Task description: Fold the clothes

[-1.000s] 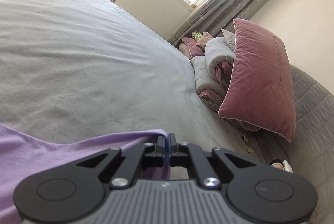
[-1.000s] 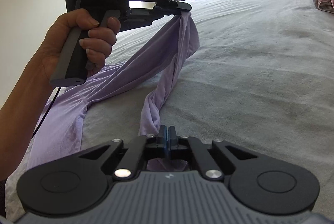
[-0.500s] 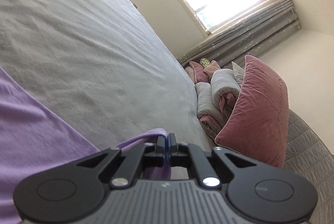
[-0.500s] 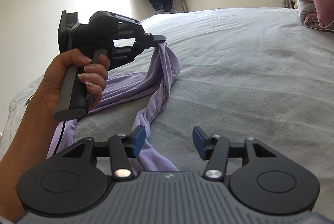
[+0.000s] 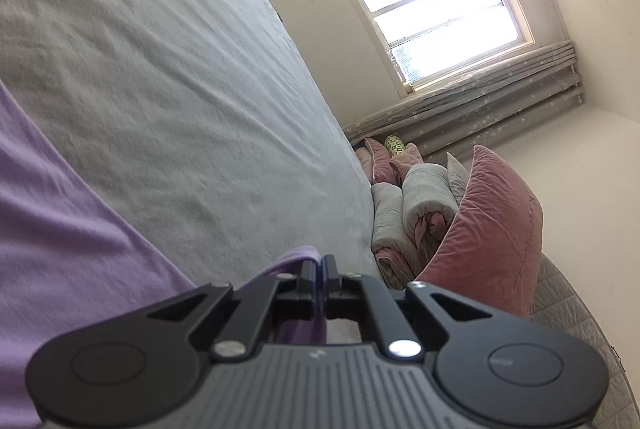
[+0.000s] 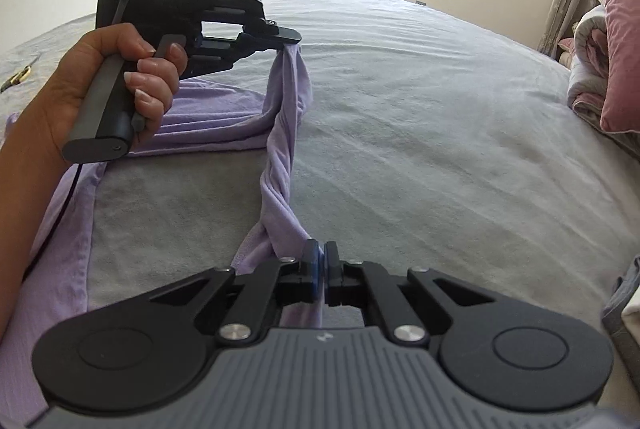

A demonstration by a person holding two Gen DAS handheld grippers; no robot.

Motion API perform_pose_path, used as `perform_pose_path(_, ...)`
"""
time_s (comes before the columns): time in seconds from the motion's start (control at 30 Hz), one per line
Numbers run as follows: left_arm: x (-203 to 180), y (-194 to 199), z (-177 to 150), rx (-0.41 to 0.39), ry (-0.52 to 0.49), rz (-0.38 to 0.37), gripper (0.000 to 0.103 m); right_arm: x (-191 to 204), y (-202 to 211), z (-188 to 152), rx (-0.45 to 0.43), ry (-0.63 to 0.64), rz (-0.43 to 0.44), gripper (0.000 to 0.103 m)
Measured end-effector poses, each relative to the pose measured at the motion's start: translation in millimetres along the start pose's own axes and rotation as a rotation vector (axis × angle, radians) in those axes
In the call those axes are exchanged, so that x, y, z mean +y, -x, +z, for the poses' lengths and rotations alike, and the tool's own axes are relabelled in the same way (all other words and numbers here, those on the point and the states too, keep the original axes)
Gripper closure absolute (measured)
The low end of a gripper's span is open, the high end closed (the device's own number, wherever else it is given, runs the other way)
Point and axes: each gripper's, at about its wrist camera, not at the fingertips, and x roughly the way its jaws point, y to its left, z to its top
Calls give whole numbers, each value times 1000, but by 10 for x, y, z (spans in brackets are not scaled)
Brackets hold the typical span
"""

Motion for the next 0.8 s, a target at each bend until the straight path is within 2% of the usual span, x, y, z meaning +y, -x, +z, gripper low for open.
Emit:
perform_pose_path(0.1,22,50,40,-28,9,4,101,-68,102,63,-27,18,-70,102)
perform_pose_path(0.17,55,74,70,-46,19,24,101,-53,157,62,-35,24,-66,102)
perform_pose_path(0.4,190,94,118,-69,61,95,101,351,-100,-118,78,61,98,102)
perform_pose_path(0.47,220,126,121,-72,59,103,101,465,-176,-170,110,52,135,96)
perform_pose_path(0.53,221,128,120,-69,54,109,101,507,-156,-161,99,49,158,88)
perform_pose_path(0.57,220,127,119,-67,52,111,101,484,-123,-139,86,39,166,87)
perform_pose_path(0.6,217,122,118,-64,51,111,101,428,-86,-117,64,17,165,81)
perform_pose_path(0.63,215,117,117,-61,50,111,101,352,-57,-100,40,-14,155,63)
perform_pose_path(0.67,213,113,116,-59,47,112,101,277,-29,-88,22,-47,135,54)
perform_pose_path(0.8,216,102,110,-52,38,117,101,43,-82,-93,18,-117,36,52)
